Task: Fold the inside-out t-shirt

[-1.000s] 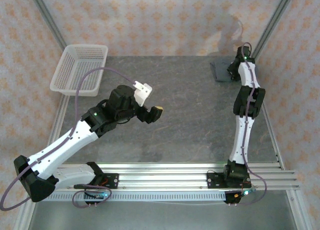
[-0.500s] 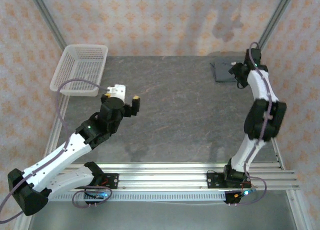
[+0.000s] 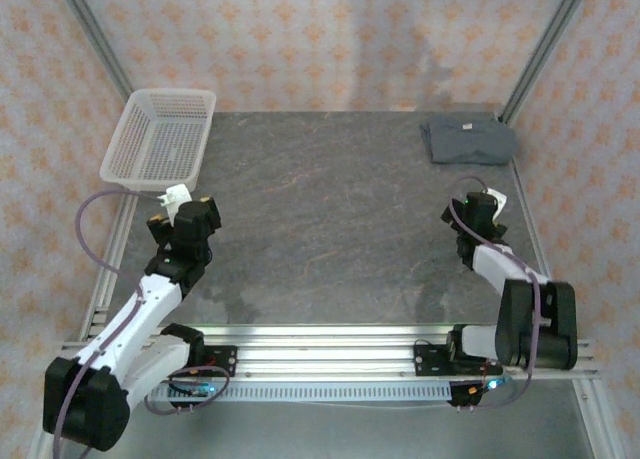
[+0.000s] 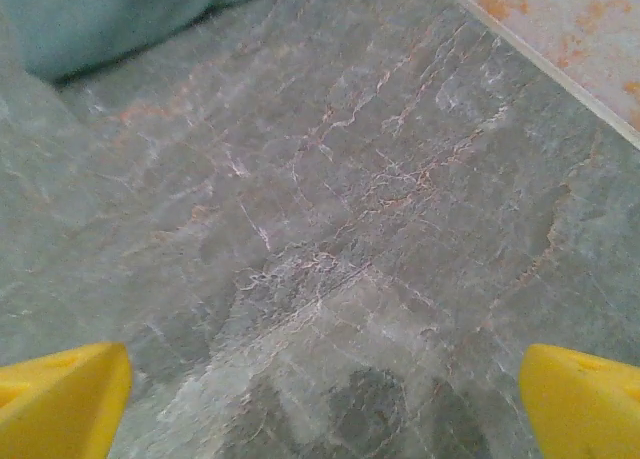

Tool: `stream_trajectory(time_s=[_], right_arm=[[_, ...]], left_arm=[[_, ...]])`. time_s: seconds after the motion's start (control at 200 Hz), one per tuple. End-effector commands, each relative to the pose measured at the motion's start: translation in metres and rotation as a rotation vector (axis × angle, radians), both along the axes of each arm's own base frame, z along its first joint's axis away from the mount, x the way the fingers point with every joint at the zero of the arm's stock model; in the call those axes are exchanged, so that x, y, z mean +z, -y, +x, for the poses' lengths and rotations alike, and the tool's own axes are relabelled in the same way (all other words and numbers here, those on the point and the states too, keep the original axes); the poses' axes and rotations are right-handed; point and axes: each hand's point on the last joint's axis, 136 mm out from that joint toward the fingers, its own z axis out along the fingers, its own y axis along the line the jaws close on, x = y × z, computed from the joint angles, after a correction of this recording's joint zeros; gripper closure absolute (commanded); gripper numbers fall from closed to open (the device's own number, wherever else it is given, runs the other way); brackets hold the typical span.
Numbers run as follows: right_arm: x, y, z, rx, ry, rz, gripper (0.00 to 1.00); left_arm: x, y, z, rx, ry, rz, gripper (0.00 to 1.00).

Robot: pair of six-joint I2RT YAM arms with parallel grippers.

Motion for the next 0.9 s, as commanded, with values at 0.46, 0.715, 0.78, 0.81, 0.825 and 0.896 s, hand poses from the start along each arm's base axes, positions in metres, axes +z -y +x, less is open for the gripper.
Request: stream_trajectory(time_s=[0.46,0.715,0.78,0.81,0.825,0.896], right_arm=[[0.008,-0.046,0.043,0.24,0.237,-0.098,0.01],[0.008,-0.049,0.045,0.258,0.248,-0.099,0.01],[0.008,-0.05,0.045,0.259,0.245,-0.099,0.01],[0.007,-0.05,0.045,0.26,0.242,-0.099,0.01],[0.007,-0.05,0.045,0.26,0.243,-0.099,0.01],[0.007,-0.05,0.044,0.26,0.241,-0.098,0.01]], left_arm=[[-0.046,-0.015,0.069,-0.123,0.085,-0.077,0.0],[-0.079,0.024,0.09,-0.372,0.105,-0.068,0.0],[-0.086,0.028,0.089,-0.392,0.012,-0.08,0.0],[-0.082,0.029,0.092,-0.396,0.065,-0.064,0.0],[-0.083,0.03,0.092,-0.399,0.066,-0.065,0.0],[-0.082,0.029,0.092,-0.387,0.046,-0.061,0.0]])
